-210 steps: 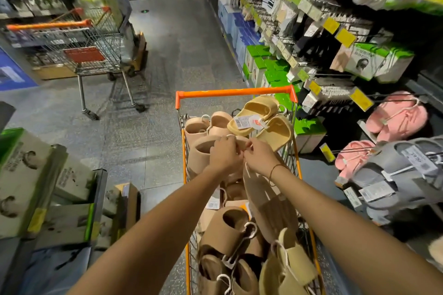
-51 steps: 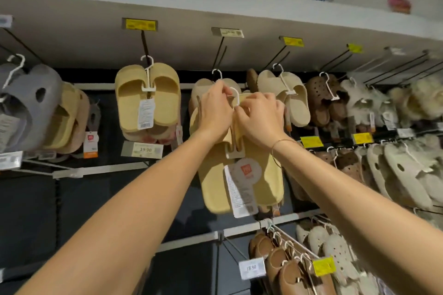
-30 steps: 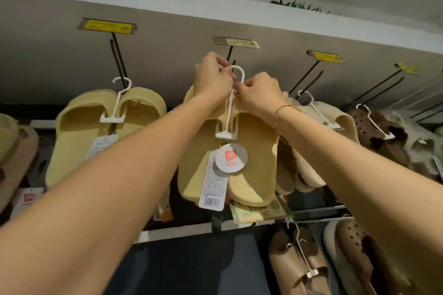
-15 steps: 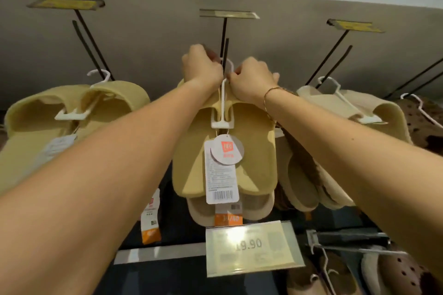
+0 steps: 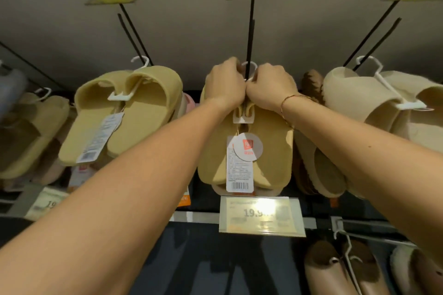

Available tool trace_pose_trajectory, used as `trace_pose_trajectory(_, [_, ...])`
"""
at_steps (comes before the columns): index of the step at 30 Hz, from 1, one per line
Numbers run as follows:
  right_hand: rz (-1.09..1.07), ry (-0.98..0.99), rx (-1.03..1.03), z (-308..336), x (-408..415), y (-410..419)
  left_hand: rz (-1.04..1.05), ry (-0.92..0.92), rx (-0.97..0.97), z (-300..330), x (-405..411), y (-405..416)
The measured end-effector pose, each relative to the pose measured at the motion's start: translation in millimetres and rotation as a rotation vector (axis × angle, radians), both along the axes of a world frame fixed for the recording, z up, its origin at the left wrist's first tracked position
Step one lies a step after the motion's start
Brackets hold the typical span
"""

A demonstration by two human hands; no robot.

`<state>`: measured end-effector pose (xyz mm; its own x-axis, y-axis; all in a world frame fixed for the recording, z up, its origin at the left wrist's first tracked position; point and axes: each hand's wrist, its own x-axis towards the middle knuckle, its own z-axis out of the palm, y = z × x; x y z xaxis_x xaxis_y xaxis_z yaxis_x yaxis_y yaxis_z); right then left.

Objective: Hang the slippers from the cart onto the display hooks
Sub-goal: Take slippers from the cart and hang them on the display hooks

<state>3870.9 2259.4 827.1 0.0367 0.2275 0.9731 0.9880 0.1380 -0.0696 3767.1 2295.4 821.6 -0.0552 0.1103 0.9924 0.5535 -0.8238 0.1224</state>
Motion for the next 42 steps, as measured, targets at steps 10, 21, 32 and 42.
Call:
trace_pose_trajectory(10, [0.069,-0.240,-0.117,-61.3,-104.2,-66.3,0.063,0.235,-0.186,-62.6,-120.9,-60.3])
trace_pose_trajectory(21, [0.611,-0.406,-0.549,-148.3,-447.6,-136.1,0.699,0.466,-0.695,-147.2,-486.6,-196.3])
trace_pose_trajectory(32, [0.976,-0.676,-0.991,-396.4,-764.0,-188.3,0.955,0.374,-1.390,-403.3,-764.1,-302.6])
trace_pose_trajectory(42, [1.216,-0.942,-1.201,-589.8,-952.3,-175.2,1.071,0.132,-1.723,-593.0,-918.1,-324.6])
